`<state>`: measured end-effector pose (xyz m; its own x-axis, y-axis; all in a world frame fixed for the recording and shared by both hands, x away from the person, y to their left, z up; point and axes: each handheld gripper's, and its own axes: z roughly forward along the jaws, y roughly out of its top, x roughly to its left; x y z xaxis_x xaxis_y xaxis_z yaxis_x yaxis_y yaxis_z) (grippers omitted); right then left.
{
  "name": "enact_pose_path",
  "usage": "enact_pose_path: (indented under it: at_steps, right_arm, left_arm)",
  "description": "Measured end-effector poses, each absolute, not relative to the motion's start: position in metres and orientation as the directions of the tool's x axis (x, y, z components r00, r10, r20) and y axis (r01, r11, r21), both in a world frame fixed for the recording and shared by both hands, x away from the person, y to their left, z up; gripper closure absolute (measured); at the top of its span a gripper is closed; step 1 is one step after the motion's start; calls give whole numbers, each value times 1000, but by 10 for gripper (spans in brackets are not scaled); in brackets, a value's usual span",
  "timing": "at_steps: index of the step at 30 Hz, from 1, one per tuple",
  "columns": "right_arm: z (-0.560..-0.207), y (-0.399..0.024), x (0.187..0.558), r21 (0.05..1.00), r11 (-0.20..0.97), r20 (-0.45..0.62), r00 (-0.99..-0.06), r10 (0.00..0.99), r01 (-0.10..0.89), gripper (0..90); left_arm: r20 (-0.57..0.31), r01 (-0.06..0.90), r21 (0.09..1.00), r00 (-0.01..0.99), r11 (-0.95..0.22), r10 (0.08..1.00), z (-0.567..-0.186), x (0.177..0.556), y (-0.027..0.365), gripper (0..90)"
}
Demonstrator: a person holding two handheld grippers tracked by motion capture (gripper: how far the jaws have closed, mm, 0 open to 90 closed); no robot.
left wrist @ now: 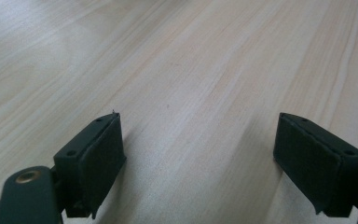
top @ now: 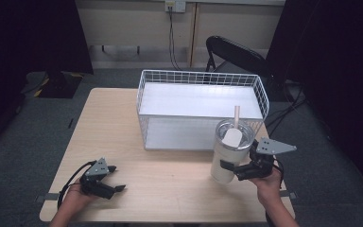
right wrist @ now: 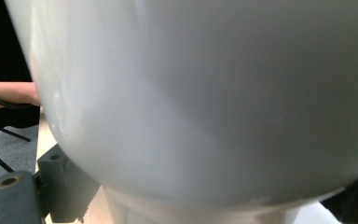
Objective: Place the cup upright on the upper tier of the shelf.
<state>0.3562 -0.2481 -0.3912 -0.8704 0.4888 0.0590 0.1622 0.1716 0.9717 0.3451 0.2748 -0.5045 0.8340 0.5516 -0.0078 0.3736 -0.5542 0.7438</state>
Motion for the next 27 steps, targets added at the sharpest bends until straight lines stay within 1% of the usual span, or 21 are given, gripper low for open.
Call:
enact_pose_path:
  at_steps: [12, 19, 27]
  right_arm:
    - [-369, -247, 363, 974, 165, 54, -870, 490, 154, 90]
    - [-353, -245, 368, 980, 139, 60, -871, 487, 145, 90]
    - [-337, -242, 372, 979, 150, 46, -872, 488, 135, 90]
  left_arm:
    - [-8, 374, 744, 834, -554, 552, -505, 345, 275, 156]
    - [-9, 374, 744, 834, -553, 552, -505, 345, 275, 157]
    - [-9, 374, 744, 834, -553, 552, -505, 345, 275, 157]
